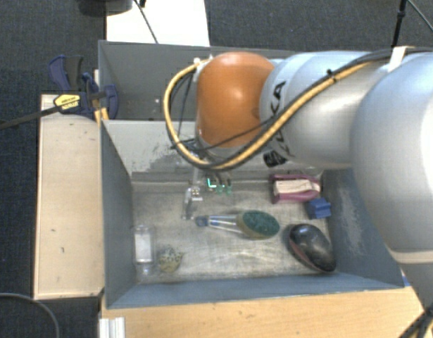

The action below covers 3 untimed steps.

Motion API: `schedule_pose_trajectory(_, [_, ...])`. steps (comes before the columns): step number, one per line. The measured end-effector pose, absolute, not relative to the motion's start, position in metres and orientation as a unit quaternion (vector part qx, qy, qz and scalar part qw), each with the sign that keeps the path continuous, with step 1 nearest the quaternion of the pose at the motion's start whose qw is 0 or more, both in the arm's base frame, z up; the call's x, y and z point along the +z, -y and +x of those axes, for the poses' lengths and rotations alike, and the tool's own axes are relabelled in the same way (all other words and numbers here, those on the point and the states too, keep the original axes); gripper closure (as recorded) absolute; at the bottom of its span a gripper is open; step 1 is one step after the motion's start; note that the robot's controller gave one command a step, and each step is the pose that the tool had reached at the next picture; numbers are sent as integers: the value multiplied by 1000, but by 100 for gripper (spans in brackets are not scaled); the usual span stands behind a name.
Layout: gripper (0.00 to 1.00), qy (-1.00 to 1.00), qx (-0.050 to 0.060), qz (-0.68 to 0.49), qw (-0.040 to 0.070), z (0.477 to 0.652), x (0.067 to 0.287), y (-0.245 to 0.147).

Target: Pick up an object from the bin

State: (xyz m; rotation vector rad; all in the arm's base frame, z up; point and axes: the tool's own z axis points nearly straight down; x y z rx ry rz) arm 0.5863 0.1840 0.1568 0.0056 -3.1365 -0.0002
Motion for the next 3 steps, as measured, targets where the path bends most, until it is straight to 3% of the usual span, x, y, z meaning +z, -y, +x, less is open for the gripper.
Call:
schedule_pose_trajectory(1, [0,985,1,172,1,529,92,-58])
schedule_pose_trajectory(2, [100,985,-1,171,-1,530,94,-61])
schedule_pose_trajectory(3, [100,968,0,249,-5,509,245,-77])
